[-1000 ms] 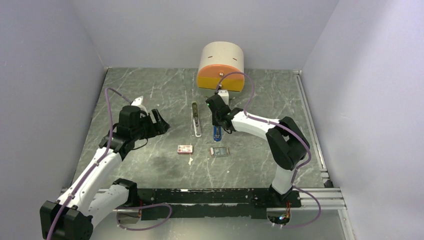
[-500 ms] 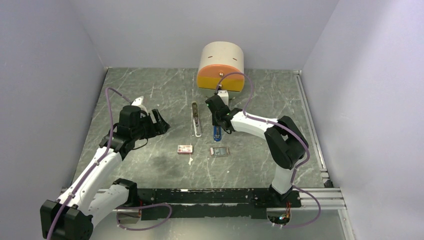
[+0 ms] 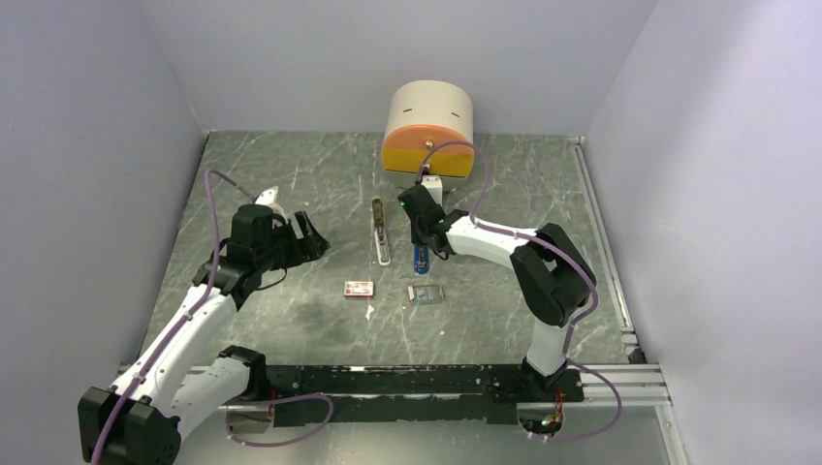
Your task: Load the staples into the stapler
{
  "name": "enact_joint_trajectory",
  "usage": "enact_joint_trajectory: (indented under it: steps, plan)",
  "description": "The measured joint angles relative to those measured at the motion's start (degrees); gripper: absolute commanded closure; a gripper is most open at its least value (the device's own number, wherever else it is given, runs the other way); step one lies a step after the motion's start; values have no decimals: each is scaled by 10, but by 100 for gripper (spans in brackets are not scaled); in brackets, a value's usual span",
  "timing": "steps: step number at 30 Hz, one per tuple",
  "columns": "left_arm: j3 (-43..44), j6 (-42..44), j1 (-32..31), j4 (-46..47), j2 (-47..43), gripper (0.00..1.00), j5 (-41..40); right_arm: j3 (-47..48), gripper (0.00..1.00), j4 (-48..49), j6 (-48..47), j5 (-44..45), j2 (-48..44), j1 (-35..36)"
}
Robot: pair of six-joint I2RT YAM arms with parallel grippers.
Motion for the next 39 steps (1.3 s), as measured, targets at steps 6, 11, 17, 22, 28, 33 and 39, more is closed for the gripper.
enact_joint_trajectory:
  steps: [6,11,17,22,28,33,39]
  plan:
    - [0,0,0,0,2,20,0,0,69,0,-3,-2,0,0]
    - [0,0,0,0,2,20,0,0,66,-1,-6,-4,0,0]
    - [0,0,0,0,3,20,0,8,67,-4,-10,-7,-2,-2]
    - [0,0,0,0,2,20,0,10,68,-18,-17,-12,-26,-7]
    - [0,0,0,0,-6,19,0,-14,67,-54,-36,-29,-116,-21]
    - [0,0,0,9,-23,19,7,-55,51,-96,-58,-78,-174,-25]
    - [0,3,0,28,-49,19,10,-141,52,-114,-58,-141,-203,7]
